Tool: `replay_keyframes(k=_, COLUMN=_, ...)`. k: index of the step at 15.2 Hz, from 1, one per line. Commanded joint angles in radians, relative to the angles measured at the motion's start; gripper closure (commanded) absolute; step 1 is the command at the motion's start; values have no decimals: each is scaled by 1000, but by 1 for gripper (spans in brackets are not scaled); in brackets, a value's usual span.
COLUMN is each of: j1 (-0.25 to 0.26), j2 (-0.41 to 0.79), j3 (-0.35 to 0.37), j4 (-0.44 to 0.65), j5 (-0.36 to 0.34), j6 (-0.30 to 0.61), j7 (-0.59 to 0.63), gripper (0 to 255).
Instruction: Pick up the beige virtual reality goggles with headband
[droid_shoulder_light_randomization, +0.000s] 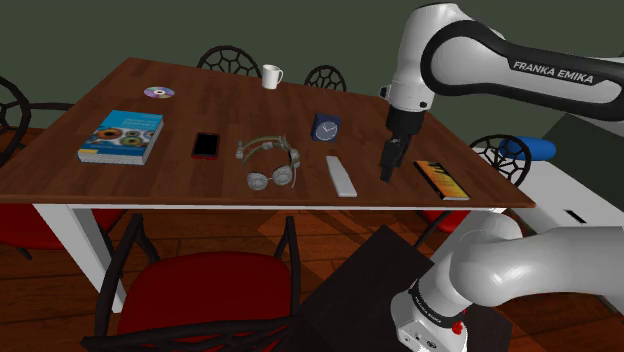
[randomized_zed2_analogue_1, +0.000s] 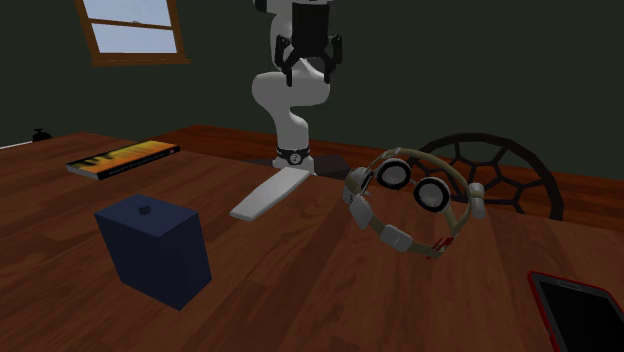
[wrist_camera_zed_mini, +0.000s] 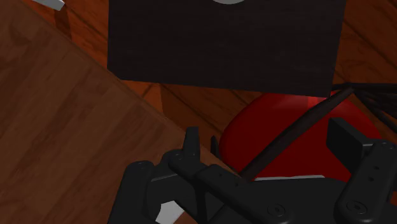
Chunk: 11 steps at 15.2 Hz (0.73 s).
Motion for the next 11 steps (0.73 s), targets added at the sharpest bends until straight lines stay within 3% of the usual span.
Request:
replay_keyframes(k=1, j1=0, j2=0, j3=0, j4=0, j5=0, j6=0, j7=0, gripper=0)
replay_keyframes(k=11, j1=40, j2=322, j3=107, j4=110, j5=39, j6=269, j7=90, gripper=0)
